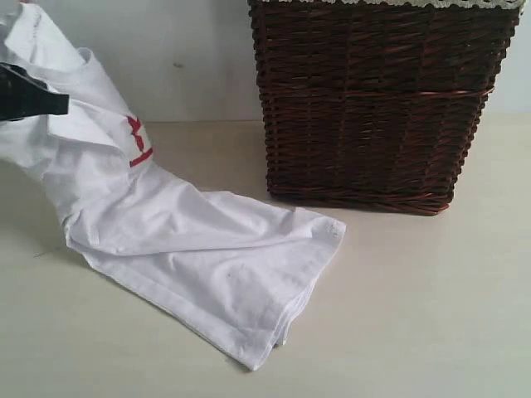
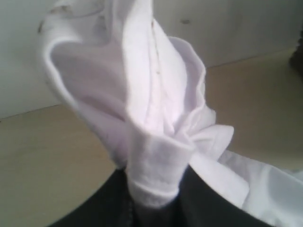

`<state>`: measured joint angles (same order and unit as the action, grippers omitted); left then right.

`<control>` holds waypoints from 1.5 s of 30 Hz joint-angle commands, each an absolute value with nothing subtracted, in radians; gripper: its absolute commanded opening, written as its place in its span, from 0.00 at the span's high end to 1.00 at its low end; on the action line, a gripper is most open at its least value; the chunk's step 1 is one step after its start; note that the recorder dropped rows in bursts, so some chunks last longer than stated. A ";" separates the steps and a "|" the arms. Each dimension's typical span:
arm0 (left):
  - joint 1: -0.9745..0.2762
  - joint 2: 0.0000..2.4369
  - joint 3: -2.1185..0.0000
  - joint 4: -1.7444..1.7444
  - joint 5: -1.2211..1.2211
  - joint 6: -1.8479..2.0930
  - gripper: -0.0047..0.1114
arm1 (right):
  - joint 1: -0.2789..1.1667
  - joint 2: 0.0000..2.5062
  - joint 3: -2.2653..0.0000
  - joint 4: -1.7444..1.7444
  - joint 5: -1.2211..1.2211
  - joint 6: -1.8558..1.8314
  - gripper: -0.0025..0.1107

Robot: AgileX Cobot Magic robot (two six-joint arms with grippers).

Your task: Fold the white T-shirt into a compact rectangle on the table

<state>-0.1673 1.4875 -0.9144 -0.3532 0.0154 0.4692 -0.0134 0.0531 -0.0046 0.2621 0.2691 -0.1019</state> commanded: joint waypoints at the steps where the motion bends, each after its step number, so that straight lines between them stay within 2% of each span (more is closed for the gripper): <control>1: -0.265 1.478 -0.921 -0.351 0.020 0.468 0.96 | -0.011 0.048 0.000 0.263 0.264 -0.103 0.79; 11: -0.542 1.522 -0.917 -0.355 0.046 0.395 0.96 | -0.011 0.048 0.000 0.263 0.264 -0.103 0.79; 21: -0.725 1.681 -0.917 -0.385 -0.049 0.380 0.96 | -0.011 0.048 0.000 0.263 0.264 -0.103 0.79; 33: -0.910 1.711 -0.917 -0.385 -0.067 0.380 0.96 | -0.011 0.048 0.000 0.263 0.264 -0.103 0.79; 42: -0.989 1.730 -0.917 -0.385 0.022 0.379 0.96 | -0.011 0.048 0.000 0.263 0.264 -0.103 0.79; 45: -1.011 1.755 -0.917 -0.389 0.061 0.379 0.89 | -0.011 0.048 0.000 0.263 0.264 -0.103 0.79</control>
<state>-0.9872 1.7346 -0.9144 -0.3777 0.0287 0.3878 -0.0134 0.0531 -0.0046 0.2621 0.2691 -0.1019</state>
